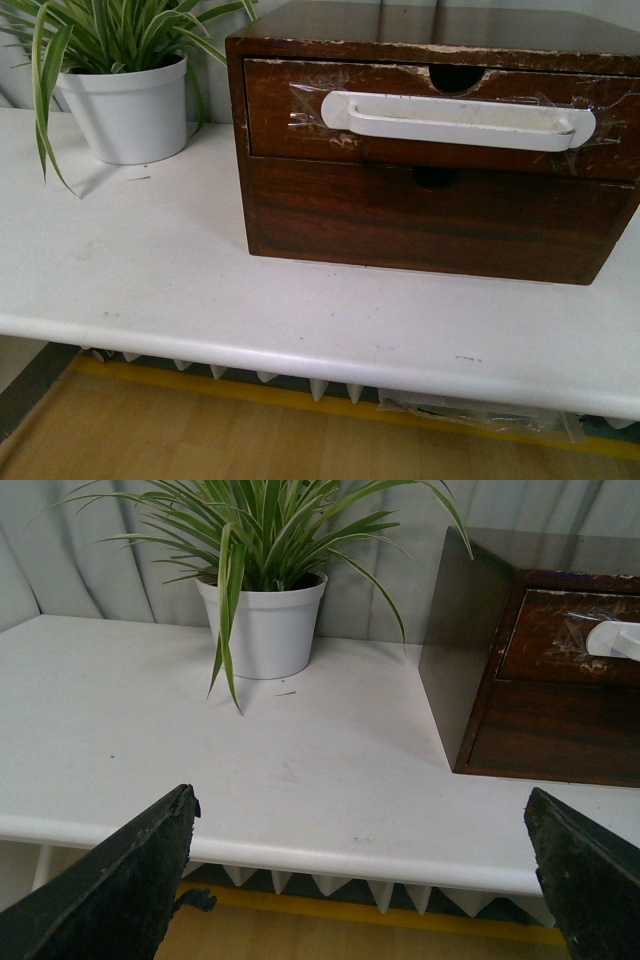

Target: Open drawer

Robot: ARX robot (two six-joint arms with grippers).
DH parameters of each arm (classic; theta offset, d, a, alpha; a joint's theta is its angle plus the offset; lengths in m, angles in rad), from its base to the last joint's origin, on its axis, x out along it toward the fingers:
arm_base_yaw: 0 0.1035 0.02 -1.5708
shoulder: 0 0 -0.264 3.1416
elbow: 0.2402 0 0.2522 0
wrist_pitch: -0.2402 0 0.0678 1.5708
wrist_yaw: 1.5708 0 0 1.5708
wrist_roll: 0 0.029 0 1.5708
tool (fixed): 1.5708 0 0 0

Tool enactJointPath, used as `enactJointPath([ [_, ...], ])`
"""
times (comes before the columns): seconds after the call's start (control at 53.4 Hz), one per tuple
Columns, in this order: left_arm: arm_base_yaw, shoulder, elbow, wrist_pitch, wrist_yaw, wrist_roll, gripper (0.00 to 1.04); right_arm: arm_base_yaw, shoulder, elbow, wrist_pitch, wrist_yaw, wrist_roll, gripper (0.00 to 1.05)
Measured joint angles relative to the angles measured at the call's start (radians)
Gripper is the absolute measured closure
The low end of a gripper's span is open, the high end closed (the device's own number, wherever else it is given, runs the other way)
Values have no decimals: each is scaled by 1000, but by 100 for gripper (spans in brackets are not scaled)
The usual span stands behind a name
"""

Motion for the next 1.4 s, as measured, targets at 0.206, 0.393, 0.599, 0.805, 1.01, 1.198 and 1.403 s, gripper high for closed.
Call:
enactJointPath([
  [0.206,0,0,0,0,0,0,6,0,0,0,0,0,0,9],
  [0.393,0,0,0,0,0,0,6,0,0,0,0,0,0,9],
  [0.599,0,0,0,0,0,0,6,0,0,0,0,0,0,9],
  [0.805,0,0,0,0,0,0,6,0,0,0,0,0,0,9],
  [1.01,0,0,0,0,0,0,6,0,0,0,0,0,0,9],
  [1.198,0,0,0,0,0,0,6,0,0,0,0,0,0,9],
  [1.403,0,0,0,0,0,0,6,11,16,12,-41,47,-8,9],
])
